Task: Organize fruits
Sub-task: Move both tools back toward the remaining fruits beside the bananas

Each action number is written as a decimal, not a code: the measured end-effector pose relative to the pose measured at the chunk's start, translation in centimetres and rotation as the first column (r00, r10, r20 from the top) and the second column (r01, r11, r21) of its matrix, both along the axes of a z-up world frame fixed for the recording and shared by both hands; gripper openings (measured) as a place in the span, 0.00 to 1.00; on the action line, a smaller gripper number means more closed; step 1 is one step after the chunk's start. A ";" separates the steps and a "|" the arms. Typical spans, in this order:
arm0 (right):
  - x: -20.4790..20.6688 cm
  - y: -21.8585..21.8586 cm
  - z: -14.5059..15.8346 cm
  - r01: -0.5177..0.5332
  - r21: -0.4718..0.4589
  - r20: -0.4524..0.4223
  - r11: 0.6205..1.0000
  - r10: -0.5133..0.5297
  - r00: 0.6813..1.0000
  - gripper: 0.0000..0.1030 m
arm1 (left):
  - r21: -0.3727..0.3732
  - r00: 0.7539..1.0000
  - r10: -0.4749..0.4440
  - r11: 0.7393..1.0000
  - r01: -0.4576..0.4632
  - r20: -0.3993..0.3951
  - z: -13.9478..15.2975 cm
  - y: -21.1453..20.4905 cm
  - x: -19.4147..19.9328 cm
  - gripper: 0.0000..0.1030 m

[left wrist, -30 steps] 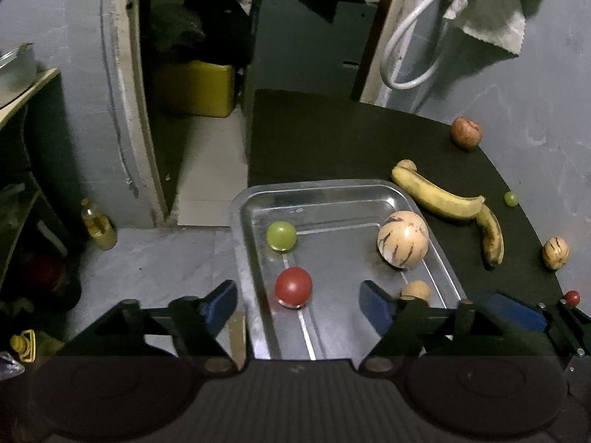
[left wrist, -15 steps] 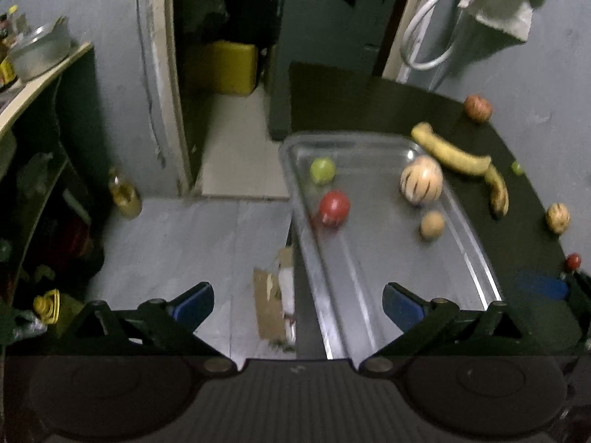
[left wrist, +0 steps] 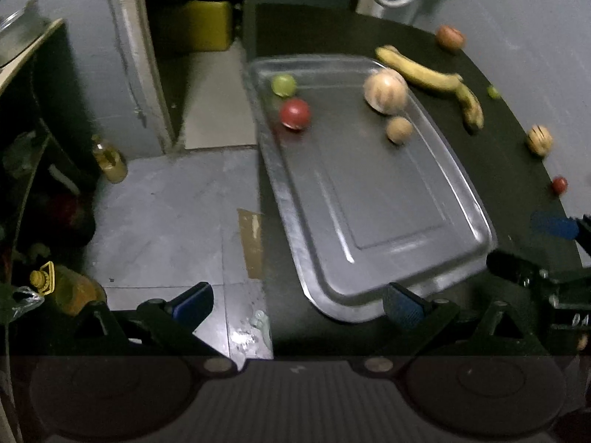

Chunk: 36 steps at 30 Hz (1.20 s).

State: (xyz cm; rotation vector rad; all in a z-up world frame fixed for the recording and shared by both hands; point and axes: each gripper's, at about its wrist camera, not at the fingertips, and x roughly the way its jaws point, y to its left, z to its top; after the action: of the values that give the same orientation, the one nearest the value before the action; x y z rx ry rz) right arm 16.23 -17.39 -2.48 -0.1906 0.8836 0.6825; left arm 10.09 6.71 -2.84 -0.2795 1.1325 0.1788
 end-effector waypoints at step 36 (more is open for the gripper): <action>3.4 -12.7 -2.9 0.633 -0.015 0.009 0.774 -0.633 0.774 0.99 | -0.004 0.946 -0.322 0.947 0.322 0.016 1.7 -10.5 9.7 0.98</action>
State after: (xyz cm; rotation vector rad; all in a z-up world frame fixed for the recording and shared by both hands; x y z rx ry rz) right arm 19.61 -30.09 -5.39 0.0987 0.8806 0.0350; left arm 19.80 -3.78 -1.15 -0.0975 1.1478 -0.1171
